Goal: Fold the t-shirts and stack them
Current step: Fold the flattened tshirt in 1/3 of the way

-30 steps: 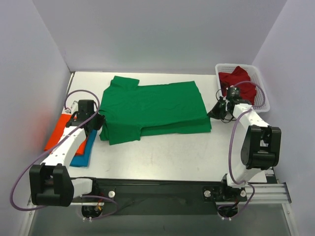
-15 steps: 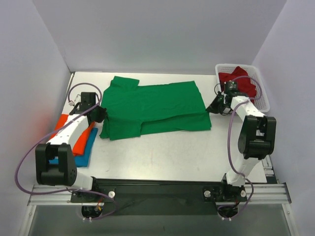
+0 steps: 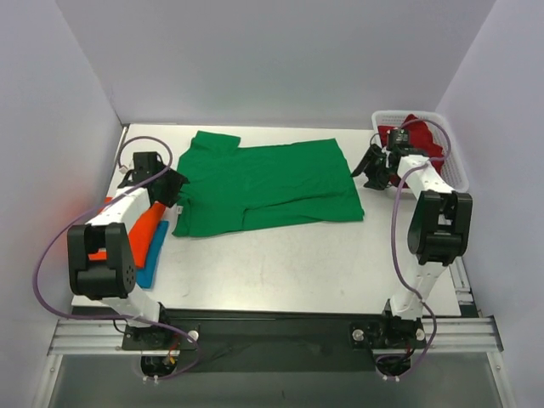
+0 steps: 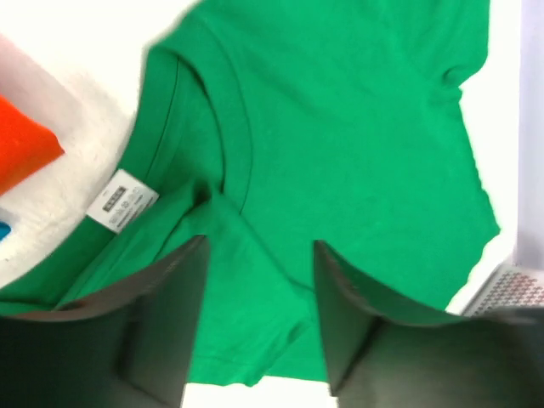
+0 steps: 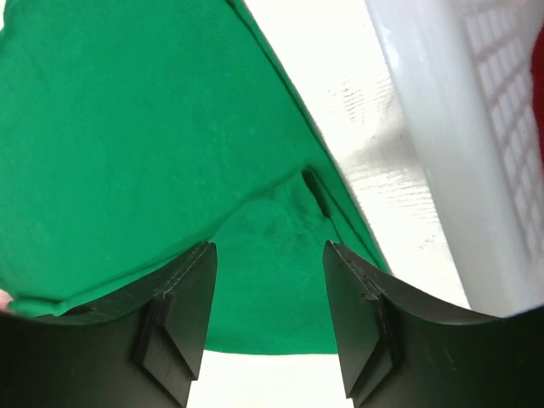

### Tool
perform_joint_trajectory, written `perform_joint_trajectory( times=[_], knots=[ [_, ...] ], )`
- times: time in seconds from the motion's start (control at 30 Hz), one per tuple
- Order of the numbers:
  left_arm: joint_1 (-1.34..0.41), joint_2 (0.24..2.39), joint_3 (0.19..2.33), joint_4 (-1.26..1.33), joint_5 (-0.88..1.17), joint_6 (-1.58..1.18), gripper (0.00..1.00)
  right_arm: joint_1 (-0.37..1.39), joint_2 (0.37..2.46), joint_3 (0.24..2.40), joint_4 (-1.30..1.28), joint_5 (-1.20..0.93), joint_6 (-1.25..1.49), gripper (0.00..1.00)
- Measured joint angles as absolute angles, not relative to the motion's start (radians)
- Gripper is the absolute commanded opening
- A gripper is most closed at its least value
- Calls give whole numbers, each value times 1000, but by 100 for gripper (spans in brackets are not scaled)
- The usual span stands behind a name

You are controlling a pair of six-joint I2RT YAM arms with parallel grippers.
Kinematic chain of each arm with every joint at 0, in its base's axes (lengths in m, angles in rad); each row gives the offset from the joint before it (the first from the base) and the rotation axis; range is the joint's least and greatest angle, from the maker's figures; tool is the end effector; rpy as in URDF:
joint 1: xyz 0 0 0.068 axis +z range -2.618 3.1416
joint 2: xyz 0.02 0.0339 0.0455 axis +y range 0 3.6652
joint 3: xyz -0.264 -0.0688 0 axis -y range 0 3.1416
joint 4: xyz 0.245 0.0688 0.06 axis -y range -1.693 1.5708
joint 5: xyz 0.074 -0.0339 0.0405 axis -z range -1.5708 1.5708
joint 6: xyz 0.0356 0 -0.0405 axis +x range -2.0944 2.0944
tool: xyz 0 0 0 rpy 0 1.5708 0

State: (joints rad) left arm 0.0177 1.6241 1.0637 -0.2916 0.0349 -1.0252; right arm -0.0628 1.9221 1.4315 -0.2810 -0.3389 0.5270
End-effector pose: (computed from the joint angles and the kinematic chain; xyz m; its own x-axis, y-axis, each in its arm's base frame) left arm 0.3456 0.0049 0.2153 -0.3950 -0.8614 -0.3193 -0.6405 0.5074 -0.5765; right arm 0.4322 -0.0153 0.2239 -0.6913 0.5187 -0.5030 0.1956 0.8045 0.5609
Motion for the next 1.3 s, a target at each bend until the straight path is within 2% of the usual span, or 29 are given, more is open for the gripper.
perform_joint_trajectory(
  times=[0.13, 0.3, 0.57, 0.97, 1.07, 1.1, 1.2, 1.23, 1.3],
  knots=[
    [39, 1592, 1055, -276, 61, -1009, 68, -56, 1870, 1388, -287, -304, 521, 44],
    [32, 1415, 938, -309, 28, -1008, 67, -31, 1683, 1170, -301, -249, 521, 35],
    [12, 1183, 723, -399, -110, -1024, 59, -5, 1572, 1005, -291, -219, 520, 33],
    [-25, 1284, 633, -353, -162, -1047, 54, -6, 1565, 984, -270, -212, 517, 31],
    [-25, 1302, 622, -308, -166, -1050, 44, -7, 1565, 984, -266, -210, 515, 29],
    [-25, 1310, 621, -289, -167, -1052, 37, -7, 1565, 984, -265, -209, 514, 28],
    [-24, 1332, 621, -249, -173, -1053, 29, -8, 1565, 982, -262, -208, 513, 27],
    [-23, 1339, 621, -239, -173, -1053, 18, -8, 1565, 980, -260, -208, 512, 27],
    [-23, 1351, 621, -218, -176, -1047, 8, -8, 1565, 974, -255, -207, 510, 27]
  ],
)
